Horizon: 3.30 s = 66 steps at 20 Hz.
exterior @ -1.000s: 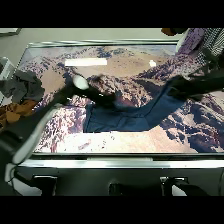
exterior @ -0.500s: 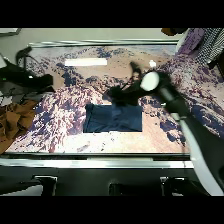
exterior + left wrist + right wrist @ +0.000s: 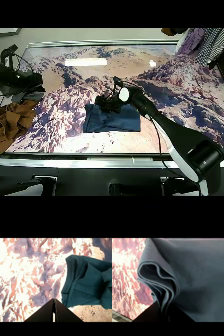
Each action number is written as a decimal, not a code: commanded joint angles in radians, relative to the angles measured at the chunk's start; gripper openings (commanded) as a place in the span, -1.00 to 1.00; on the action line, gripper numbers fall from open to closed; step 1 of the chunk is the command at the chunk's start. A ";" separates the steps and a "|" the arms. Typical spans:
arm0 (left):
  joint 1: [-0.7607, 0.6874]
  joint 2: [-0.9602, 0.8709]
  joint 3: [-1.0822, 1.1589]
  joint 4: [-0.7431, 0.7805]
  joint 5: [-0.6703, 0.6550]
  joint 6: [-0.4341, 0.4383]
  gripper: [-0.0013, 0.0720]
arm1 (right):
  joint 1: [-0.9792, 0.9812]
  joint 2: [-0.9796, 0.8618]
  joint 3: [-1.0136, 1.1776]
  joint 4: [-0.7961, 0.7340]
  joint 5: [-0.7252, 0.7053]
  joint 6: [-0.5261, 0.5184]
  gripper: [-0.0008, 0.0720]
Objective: Fold the clothes and pants, and hang the long-sleeved shirts on hangers.
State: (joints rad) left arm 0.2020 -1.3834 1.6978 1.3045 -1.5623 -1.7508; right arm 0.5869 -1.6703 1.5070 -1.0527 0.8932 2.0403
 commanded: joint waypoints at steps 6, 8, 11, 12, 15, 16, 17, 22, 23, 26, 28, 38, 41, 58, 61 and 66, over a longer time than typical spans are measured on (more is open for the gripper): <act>0.002 -0.001 -0.003 0.002 0.001 0.000 -0.92 | 0.005 -0.011 0.001 0.118 0.047 -0.074 -0.37; 0.002 -0.001 -0.014 0.002 0.001 0.000 -0.92 | 0.004 -0.007 0.001 0.182 0.056 -0.136 -0.07; 0.002 -0.001 -0.034 0.002 0.000 0.000 -0.92 | -0.024 0.053 0.001 0.246 0.093 -0.244 0.50; 0.002 -0.001 -0.037 0.002 0.000 0.000 -0.92 | -0.058 0.087 0.001 0.237 0.111 -0.258 0.50; 0.002 -0.001 -0.037 0.002 -0.001 0.000 -0.92 | -0.270 0.195 0.001 0.159 0.238 -0.309 0.51; 0.002 -0.001 -0.037 0.002 -0.001 0.000 -0.92 | -0.364 0.220 0.001 0.126 0.295 -0.338 0.52; 0.003 -0.001 -0.037 0.002 -0.001 0.000 -0.92 | -0.453 0.232 -0.002 0.108 0.350 -0.375 0.53; 0.002 -0.001 -0.037 0.002 -0.001 0.000 -0.92 | -0.794 0.225 -0.194 0.158 0.429 -0.550 0.53; 0.002 -0.001 -0.037 0.002 -0.001 0.000 -0.92 | -0.816 0.212 -0.248 0.189 0.413 -0.591 0.53; 0.002 -0.001 -0.037 0.002 0.000 0.000 -0.92 | -0.801 0.138 -0.367 0.281 0.361 -0.697 0.53; 0.002 -0.001 -0.037 0.002 0.000 0.000 -0.92 | -0.759 0.077 -0.406 0.362 0.317 -0.750 0.53; 0.002 -0.002 -0.037 0.002 0.000 0.000 -0.92 | -0.596 -0.042 -0.385 0.438 0.203 -0.761 -0.44; 0.002 -0.004 -0.037 0.003 0.000 0.000 -0.92 | -0.595 -0.042 -0.363 0.440 0.204 -0.726 -0.86; 0.003 -0.016 -0.037 0.086 0.000 0.001 -0.92 | -0.992 -0.047 0.264 0.176 0.144 -0.200 -0.91; 0.005 -0.015 -0.037 0.166 -0.002 0.001 -0.92 | -1.161 -0.038 0.292 0.172 0.126 -0.132 -0.91; 0.005 -0.015 -0.037 0.174 -0.005 0.001 -0.92 | -1.404 -0.009 0.292 0.024 0.275 -0.032 -0.92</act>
State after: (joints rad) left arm 0.2062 -1.3979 1.6611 1.4586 -1.5642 -1.7504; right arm -0.6876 -1.6947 1.7908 -0.9298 1.0786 1.9327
